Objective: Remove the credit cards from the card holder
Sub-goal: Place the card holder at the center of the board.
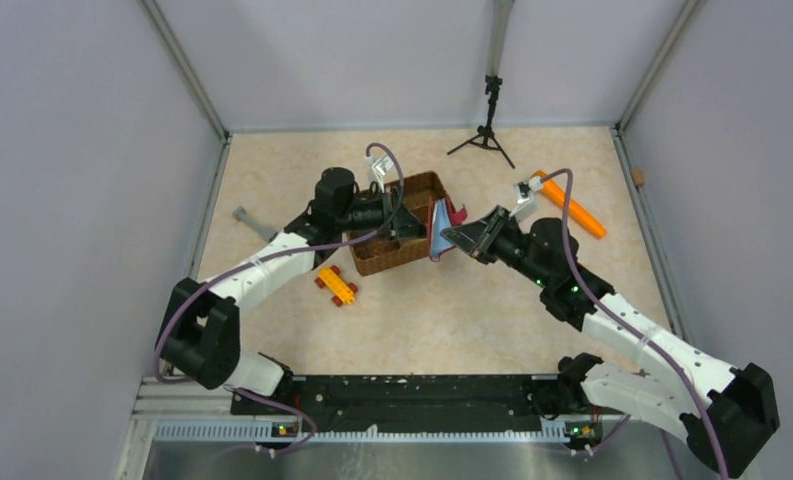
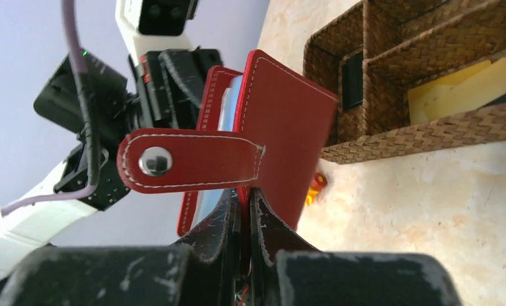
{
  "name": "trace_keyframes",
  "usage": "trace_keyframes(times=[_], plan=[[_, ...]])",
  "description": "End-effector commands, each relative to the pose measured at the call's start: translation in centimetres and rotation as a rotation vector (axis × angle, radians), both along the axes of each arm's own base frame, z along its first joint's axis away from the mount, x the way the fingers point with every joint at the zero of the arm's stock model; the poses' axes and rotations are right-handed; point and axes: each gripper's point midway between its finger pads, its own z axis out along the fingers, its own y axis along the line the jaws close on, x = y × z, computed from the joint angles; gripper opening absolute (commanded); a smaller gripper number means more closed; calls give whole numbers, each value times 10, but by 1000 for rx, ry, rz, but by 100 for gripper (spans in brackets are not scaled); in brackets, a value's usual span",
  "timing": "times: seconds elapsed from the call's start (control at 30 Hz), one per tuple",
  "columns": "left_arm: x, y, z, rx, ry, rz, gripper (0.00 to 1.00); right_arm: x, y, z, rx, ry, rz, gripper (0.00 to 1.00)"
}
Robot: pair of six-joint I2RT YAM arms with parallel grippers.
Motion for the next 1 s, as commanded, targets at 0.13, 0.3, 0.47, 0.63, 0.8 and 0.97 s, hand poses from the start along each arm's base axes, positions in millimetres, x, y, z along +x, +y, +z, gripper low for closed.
trace_keyframes(times=[0.13, 0.3, 0.47, 0.63, 0.8, 0.97], plan=[[20, -7, -13, 80, -23, 63, 0, 0, 8, 30, -66, -145, 1, 0], [16, -8, -34, 139, 2, 43, 3, 10, -24, 2, -269, -126, -122, 0], [11, 0, -64, 222, 20, 59, 6, 10, -61, -28, -547, -105, -183, 0], [5, 14, -81, 300, 16, 85, 14, 6, -88, -70, -735, -56, -206, 0], [-1, 22, -81, 320, 1, 93, 18, 13, -98, -117, -838, -19, -233, 0], [-7, 29, -80, 330, -18, 108, 19, 28, -117, -157, -1047, 34, -340, 0]])
